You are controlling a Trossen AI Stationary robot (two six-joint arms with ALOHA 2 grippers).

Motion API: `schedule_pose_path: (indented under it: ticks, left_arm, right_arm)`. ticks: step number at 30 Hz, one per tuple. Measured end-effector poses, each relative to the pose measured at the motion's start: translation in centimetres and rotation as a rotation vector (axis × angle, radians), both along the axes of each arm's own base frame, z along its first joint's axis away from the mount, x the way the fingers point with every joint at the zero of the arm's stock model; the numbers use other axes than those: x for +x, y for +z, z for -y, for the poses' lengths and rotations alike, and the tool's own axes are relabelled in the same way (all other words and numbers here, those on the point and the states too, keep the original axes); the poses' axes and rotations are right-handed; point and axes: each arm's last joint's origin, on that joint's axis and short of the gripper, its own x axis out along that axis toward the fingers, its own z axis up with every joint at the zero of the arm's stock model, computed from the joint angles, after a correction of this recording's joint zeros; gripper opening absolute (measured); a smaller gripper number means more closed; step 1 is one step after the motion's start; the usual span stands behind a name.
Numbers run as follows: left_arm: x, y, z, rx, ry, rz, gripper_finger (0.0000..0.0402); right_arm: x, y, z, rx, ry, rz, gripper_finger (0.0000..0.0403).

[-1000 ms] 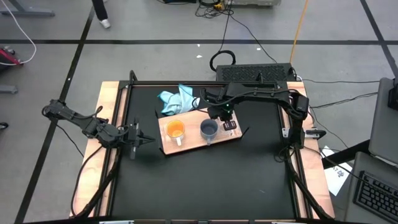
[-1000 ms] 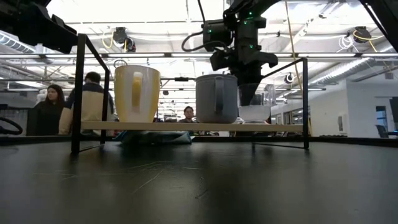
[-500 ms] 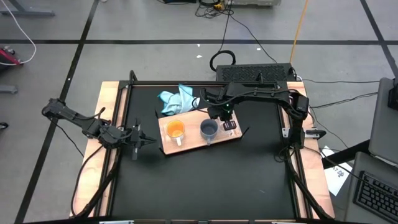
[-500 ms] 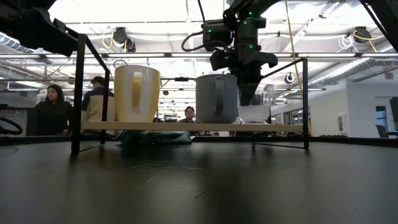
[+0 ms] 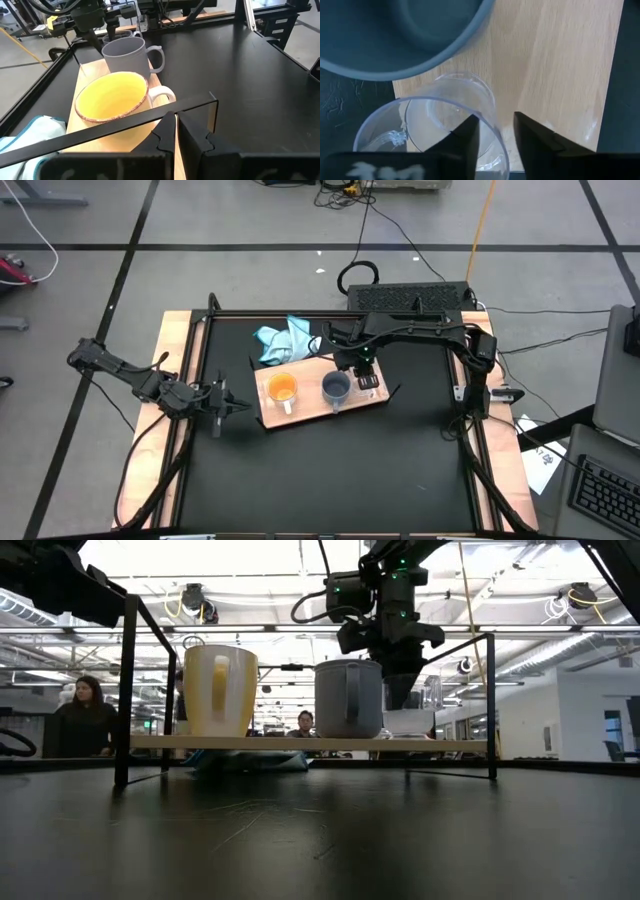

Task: Stack small to large cups/mugs on shelf
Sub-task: Return to Home Position

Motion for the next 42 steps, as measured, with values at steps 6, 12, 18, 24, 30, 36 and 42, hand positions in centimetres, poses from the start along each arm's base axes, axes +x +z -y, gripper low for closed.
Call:
schedule_pose_path:
  ticks: [6, 12, 18, 24, 30, 36, 42]
  left_arm:
    - [0.0, 0.0, 0.0, 0.000, 0.000, 0.000, 0.0021]
    - [0.0, 0.0, 0.0, 0.001, 0.000, 0.000, 0.0021]
    - [0.0, 0.1, 0.0, -0.003, 0.000, 0.006, 0.0021]
    - [0.0, 0.2, 0.0, -0.011, 0.000, 0.017, 0.0021]
    - [0.1, 0.2, 0.0, -0.032, 0.007, 0.017, 0.0021]
    - [0.1, 0.3, 0.1, -0.061, 0.011, 0.027, 0.0021]
    - [0.1, 0.4, 0.0, -0.030, 0.035, 0.048, 0.0004]
  right_arm:
    - [0.0, 0.0, 0.0, 0.001, -0.007, 0.000, 0.0151]
    - [-0.1, 0.1, 0.0, 0.004, -0.002, -0.009, 0.0155]
    - [-1.2, 2.6, -0.5, -0.013, 0.004, 0.045, 0.0155]
    - [-3.2, 6.8, -1.6, -0.048, -0.018, 0.181, 0.0155]
    - [-5.4, 10.8, -4.1, -0.062, -0.028, 0.331, 0.0155]
    - [-7.5, 13.3, -7.3, -0.055, 0.058, 0.407, 0.0124]
    - [-9.1, 14.6, -9.9, -0.042, 0.121, 0.478, 0.0016]
